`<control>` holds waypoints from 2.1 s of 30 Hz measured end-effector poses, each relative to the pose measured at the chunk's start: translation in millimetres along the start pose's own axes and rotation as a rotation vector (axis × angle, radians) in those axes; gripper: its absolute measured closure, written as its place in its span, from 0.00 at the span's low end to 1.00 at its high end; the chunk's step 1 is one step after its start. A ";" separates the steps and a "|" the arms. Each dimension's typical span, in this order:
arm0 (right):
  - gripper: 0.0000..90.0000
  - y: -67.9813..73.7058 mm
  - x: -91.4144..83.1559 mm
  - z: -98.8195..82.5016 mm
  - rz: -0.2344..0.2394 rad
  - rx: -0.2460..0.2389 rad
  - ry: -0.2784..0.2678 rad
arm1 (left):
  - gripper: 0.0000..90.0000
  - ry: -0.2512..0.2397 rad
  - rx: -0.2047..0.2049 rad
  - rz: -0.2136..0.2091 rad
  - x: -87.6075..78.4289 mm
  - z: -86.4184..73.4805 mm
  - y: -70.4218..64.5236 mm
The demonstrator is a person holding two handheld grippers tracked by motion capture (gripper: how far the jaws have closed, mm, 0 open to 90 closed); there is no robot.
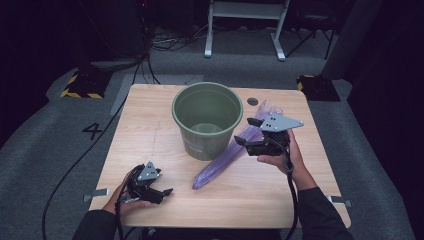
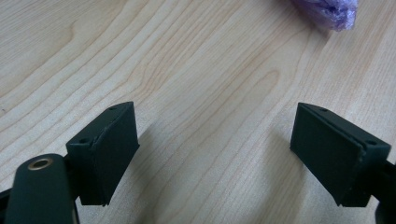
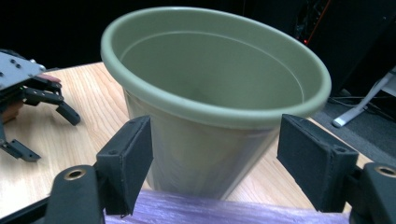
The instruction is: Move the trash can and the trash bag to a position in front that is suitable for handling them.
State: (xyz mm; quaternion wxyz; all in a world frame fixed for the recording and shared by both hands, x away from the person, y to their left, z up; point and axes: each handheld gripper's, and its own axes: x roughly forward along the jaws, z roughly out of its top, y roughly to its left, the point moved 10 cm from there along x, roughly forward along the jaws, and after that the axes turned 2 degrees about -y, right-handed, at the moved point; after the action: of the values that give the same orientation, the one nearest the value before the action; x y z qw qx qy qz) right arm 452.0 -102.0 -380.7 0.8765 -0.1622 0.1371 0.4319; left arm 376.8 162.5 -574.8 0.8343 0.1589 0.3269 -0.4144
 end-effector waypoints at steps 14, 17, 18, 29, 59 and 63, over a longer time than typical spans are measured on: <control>0.29 12.9 7.3 19.4 0.035 -0.041 0.004 | 0.16 0.000 0.000 0.000 0.0 0.0 0.0; 0.29 13.2 10.5 19.8 0.044 -0.036 0.007 | 0.16 0.000 0.000 0.001 0.0 0.0 0.1; 0.30 13.4 13.3 20.4 0.049 -0.041 0.012 | 0.16 0.000 0.000 0.000 0.0 0.0 0.0; 0.30 21.8 27.9 23.6 0.086 -0.052 0.035 | 0.16 0.000 0.000 0.000 0.0 0.0 0.0; 0.77 49.7 73.1 14.7 0.286 -0.210 0.188 | 0.16 0.000 0.000 0.000 0.0 0.0 0.0; 0.84 53.9 73.9 15.4 0.302 -0.237 0.191 | 0.16 0.000 0.001 0.001 0.0 0.0 0.1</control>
State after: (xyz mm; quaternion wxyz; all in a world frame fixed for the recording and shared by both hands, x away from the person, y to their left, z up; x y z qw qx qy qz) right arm 453.9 -12.1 -403.7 0.7598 -0.2819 0.1909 0.5539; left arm 376.9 162.6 -574.7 0.8345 0.1592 0.3267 -0.4142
